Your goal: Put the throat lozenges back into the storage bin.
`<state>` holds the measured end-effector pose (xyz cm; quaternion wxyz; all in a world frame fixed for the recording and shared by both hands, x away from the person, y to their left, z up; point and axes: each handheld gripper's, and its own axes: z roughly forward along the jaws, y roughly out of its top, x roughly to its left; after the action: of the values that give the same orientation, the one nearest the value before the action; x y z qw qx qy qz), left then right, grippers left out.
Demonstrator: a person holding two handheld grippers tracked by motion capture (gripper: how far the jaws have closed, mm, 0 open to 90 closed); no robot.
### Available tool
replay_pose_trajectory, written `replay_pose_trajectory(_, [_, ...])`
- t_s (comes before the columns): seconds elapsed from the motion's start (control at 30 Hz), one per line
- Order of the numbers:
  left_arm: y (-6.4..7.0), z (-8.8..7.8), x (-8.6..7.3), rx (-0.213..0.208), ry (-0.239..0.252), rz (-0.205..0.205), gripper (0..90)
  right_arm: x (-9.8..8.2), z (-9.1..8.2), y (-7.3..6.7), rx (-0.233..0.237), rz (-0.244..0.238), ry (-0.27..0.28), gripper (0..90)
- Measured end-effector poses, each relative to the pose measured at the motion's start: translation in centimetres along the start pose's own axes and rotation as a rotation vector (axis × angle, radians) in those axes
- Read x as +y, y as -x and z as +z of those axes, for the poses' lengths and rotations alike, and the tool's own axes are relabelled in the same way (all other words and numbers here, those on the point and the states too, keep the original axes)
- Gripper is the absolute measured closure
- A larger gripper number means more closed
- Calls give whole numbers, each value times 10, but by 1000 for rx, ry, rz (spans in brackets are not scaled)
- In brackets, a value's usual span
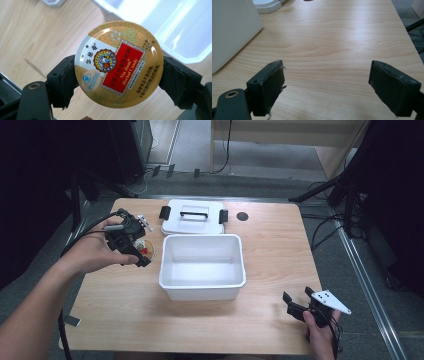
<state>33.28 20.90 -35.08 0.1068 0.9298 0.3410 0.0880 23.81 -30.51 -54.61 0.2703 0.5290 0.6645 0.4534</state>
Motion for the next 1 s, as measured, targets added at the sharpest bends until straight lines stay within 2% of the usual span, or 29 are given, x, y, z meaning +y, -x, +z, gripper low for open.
replay_pose_trajectory(0.03, [1,-1,1,1,-2,19,213,0,0,0,0,0,0,135])
replay_pose_trajectory(0.33, [9,-1,17,-1,19,71,213,0,0,0,2,4,1,135])
replay_pose_trajectory(0.6, [18,3,32,-2,2,125,213,0,0,0,5,5,1,135])
replay_pose_trajectory(1.0, [31,11,48,-19,8,153,213,0,0,0,5,5,0,135])
